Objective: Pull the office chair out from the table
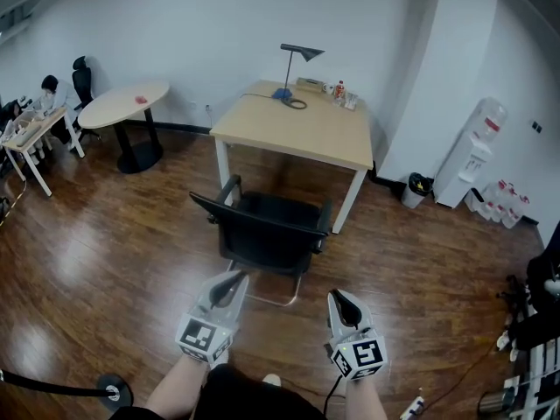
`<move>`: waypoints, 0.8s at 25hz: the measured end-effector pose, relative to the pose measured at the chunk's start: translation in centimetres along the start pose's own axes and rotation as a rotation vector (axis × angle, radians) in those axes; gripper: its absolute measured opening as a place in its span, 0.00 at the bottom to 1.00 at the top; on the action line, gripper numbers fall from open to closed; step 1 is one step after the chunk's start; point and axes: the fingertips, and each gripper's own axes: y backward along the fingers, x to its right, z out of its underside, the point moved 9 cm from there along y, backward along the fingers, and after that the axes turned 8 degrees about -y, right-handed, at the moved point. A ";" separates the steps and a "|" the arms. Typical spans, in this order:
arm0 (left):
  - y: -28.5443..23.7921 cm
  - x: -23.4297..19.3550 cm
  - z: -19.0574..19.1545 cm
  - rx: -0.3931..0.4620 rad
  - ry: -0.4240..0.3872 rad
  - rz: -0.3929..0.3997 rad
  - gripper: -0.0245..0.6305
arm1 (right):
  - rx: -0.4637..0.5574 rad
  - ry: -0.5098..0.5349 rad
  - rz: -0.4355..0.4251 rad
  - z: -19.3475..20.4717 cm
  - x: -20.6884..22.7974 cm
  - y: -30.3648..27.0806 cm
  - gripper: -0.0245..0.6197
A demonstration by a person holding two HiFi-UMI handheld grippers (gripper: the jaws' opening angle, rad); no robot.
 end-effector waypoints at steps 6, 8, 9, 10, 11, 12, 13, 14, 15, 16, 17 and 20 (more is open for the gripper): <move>0.9 -1.7 0.5 0.000 0.043 -0.001 0.05 | 0.045 -0.103 0.091 0.5 -0.1 1.0 0.06; 1.5 -2.7 0.3 0.000 0.065 -0.021 0.05 | 0.058 -0.120 0.107 0.3 -0.6 1.1 0.06; 1.9 -3.3 0.2 0.006 0.079 -0.034 0.05 | 0.066 -0.123 0.112 0.2 -0.9 1.0 0.06; 2.1 -3.9 0.1 0.013 0.090 -0.044 0.05 | 0.074 -0.124 0.114 0.1 -1.2 0.7 0.06; 2.4 -4.3 0.1 0.018 0.096 -0.050 0.05 | 0.079 -0.122 0.116 0.1 -1.6 0.4 0.06; 2.7 -4.6 0.2 0.021 0.098 -0.051 0.05 | 0.081 -0.117 0.116 0.2 -1.9 0.1 0.06; 3.0 -4.8 0.4 0.024 0.099 -0.050 0.05 | 0.080 -0.110 0.113 0.4 -2.3 -0.1 0.06; 3.3 -5.0 0.6 0.025 0.099 -0.047 0.05 | 0.077 -0.105 0.110 0.5 -2.7 -0.3 0.06; 3.5 -5.2 0.7 0.023 0.101 -0.044 0.05 | 0.074 -0.104 0.106 0.7 -3.0 -0.6 0.06; 3.6 -5.5 0.9 0.020 0.105 -0.042 0.05 | 0.071 -0.105 0.103 0.8 -3.2 -0.9 0.05; 3.8 -5.7 1.0 0.016 0.111 -0.039 0.05 | 0.068 -0.108 0.103 0.9 -3.5 -1.1 0.05; 4.1 -6.5 1.4 0.006 0.123 -0.032 0.05 | 0.063 -0.105 0.102 1.0 -4.2 -1.6 0.05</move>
